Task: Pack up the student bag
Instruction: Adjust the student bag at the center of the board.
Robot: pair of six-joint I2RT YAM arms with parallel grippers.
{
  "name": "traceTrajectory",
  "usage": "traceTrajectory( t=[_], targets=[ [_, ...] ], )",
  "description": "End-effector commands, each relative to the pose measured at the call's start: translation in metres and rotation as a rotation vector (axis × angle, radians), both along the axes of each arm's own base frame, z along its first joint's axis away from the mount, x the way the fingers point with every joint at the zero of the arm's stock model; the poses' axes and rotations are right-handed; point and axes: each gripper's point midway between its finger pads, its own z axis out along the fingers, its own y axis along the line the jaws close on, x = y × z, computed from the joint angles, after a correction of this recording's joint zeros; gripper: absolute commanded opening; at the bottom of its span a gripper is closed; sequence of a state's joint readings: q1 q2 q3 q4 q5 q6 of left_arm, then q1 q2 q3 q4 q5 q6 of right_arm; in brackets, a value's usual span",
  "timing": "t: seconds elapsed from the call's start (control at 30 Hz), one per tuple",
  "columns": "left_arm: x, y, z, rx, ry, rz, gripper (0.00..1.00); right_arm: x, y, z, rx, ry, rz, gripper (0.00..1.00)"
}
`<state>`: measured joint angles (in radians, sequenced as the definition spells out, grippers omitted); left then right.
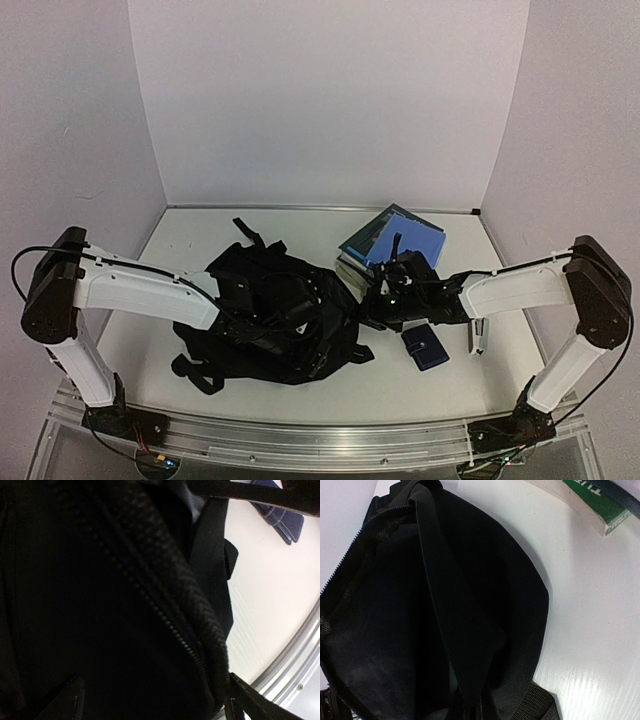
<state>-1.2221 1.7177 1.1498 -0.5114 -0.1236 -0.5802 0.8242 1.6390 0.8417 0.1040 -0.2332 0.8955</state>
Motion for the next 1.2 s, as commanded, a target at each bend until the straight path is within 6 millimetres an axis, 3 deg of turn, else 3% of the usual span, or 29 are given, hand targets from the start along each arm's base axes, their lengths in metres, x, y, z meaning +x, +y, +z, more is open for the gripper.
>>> traceTrajectory(
  t=[0.0,0.17,0.5,0.67,0.93,1.07,1.17],
  targets=[
    [0.023,0.005,0.023,0.035,-0.103,0.088,0.87,0.014,0.001,0.022,0.031,-0.058,-0.037,0.0],
    [0.026,0.012,0.029,0.042,-0.127,0.108,0.66,0.013,0.001,0.021,0.03,-0.058,-0.034,0.0],
    [0.025,0.016,0.038,0.007,-0.126,0.135,0.02,0.013,0.0,0.019,0.026,-0.056,-0.038,0.0],
    [0.044,0.034,0.064,-0.014,-0.175,0.201,0.0,0.013,-0.003,0.019,0.018,-0.061,-0.048,0.0],
    [0.117,0.103,0.109,-0.12,-0.185,0.327,0.0,0.013,-0.01,0.013,-0.009,-0.06,-0.067,0.0],
    [0.148,0.142,0.117,-0.118,-0.175,0.372,0.0,0.014,-0.013,0.012,-0.022,-0.061,-0.076,0.0],
    [0.162,0.157,0.122,-0.143,-0.156,0.368,0.0,0.014,-0.015,0.01,-0.03,-0.059,-0.082,0.0]
  ],
)
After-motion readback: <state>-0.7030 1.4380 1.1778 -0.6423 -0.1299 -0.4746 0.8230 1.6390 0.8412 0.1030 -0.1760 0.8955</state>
